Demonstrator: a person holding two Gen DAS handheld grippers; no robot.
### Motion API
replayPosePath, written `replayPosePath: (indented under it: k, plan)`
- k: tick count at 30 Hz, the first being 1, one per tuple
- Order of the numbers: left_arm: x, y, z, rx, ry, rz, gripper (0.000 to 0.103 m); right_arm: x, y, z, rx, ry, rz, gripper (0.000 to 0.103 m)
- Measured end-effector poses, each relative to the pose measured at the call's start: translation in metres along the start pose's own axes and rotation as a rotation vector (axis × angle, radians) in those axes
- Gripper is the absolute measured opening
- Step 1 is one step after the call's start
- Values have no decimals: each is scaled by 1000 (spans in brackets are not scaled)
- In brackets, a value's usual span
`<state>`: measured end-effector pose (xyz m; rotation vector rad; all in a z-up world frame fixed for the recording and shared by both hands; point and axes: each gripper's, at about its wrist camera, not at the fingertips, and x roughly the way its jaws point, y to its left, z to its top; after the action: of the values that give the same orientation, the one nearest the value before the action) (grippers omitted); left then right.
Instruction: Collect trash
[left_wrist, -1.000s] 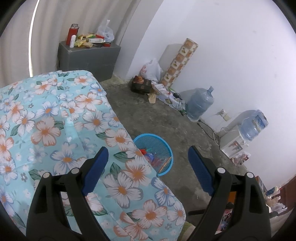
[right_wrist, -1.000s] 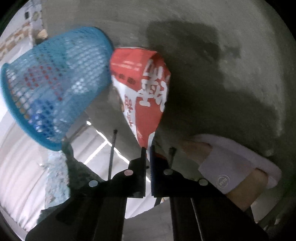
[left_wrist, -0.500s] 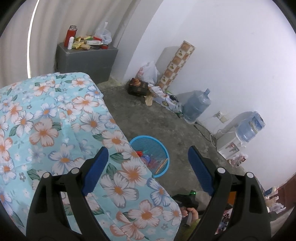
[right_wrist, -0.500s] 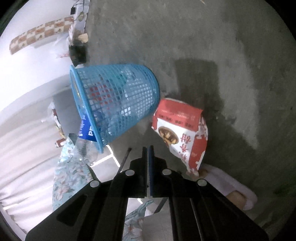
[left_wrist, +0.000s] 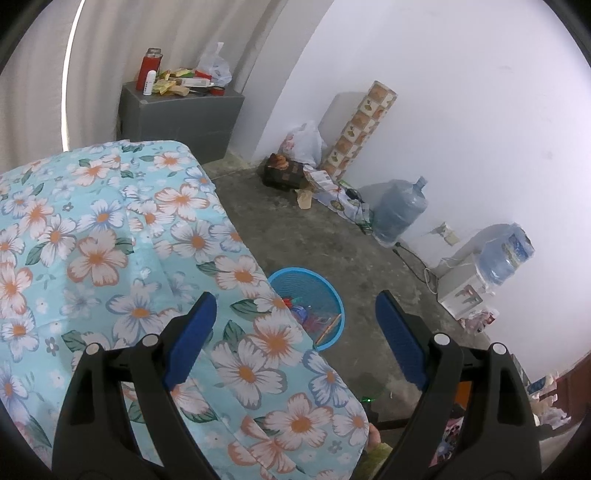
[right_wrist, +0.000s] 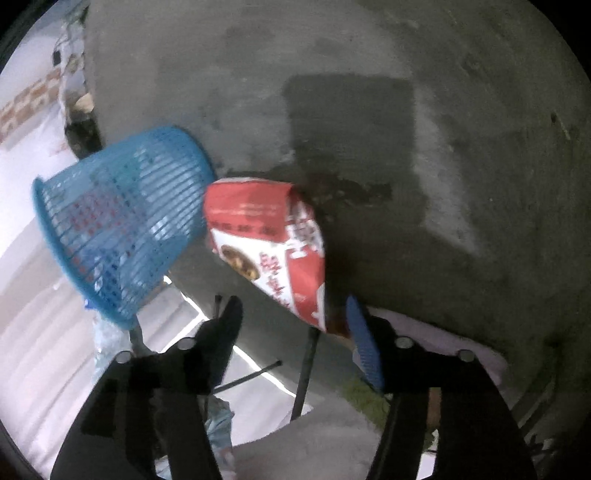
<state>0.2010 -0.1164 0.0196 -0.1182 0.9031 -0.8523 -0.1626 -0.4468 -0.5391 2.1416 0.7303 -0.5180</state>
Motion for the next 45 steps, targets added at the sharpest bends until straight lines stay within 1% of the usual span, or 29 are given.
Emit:
replayPosePath:
  k: [7,14,21,23,29,30,31,32,33,34,35,37,38,39,42,45]
  plan:
    - [3,-3,1,8,8,17,83,22,-13,10,46,39,57,73]
    - [5,-1,1,2,15,37,83,59,-11,11,57,85,67,75]
    - [7,-3,1,17,29,61,83,100,-12,6,70,140,36,76]
    - [8,-3,2,22,31,67,83,109,-12,5,70,153,42,76]
    - [10,-3,2,26,39,82,83,131,-9,3,55,157,32,75]
    - [10,-4,3,26,40,84,83,134,-10,1,57,150,31,74]
    - [10,-3,3,27,41,84,83,135,-10,1,54,138,30,69]
    - [10,-3,3,29,40,84,83,136,-8,0,43,129,36,67]
    - [10,-4,3,28,40,85,83,138,-6,0,35,125,39,60]
    - [10,-4,3,26,39,83,83,139,-5,-1,26,123,40,49]
    - [10,-3,3,25,39,82,83,139,-2,-1,15,125,40,45]
    - [10,-5,3,27,39,82,83,133,4,1,-8,123,38,29]
    - [10,-4,3,28,39,81,83,133,8,-1,-21,120,46,25]
    - [10,-4,3,26,39,81,83,132,13,-1,-33,120,54,18]
    - [12,-7,4,23,38,73,83,122,29,-5,-82,109,66,8]
    - [11,-8,4,15,32,55,83,102,50,-10,-146,86,81,4]
